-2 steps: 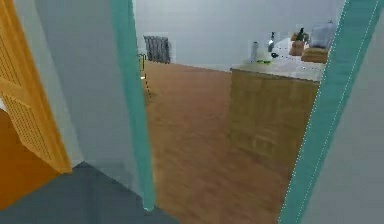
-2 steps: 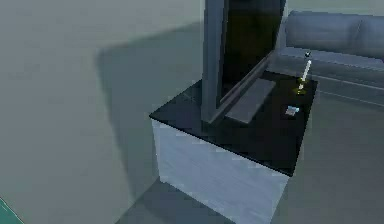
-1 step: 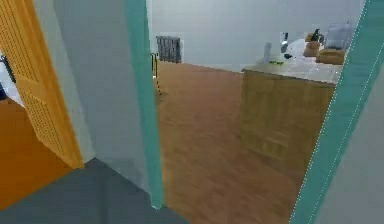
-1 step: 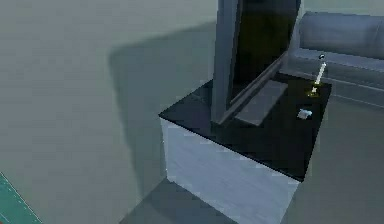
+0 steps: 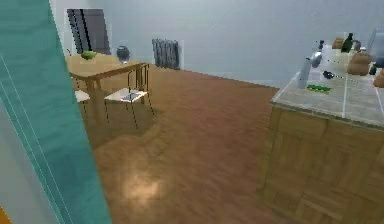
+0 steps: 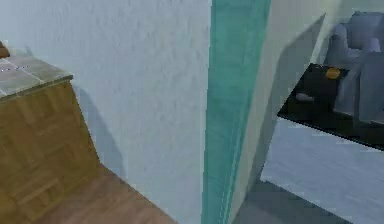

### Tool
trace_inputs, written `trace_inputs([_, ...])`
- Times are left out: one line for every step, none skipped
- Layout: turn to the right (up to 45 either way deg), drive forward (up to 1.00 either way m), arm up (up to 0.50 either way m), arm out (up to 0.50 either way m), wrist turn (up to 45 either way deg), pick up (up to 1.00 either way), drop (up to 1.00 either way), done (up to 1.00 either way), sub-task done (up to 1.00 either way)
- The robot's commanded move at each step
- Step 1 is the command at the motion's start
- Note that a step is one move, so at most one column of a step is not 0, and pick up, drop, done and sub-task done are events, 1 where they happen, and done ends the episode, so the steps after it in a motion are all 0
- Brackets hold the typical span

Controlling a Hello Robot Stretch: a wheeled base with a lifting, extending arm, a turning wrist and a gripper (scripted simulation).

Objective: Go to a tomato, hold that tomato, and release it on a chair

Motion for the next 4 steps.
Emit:
trace_inputs([27.0, 0.00, 0.00, 0.00, 0.0, 0.00, 0.00, 0.00, 0.00])
trace_inputs([0.0, 0.30, 0.00, 0.00, 0.0, 0.00, 0.00, 0.00, 0.00])
trace_inputs([-33.0, 0.00, 0.00, 0.00, 0.0, 0.00, 0.00, 0.00, 0.00])
trace_inputs([0.0, 1.00, 0.00, 0.00, 0.0, 0.00, 0.00, 0.00, 0.00])
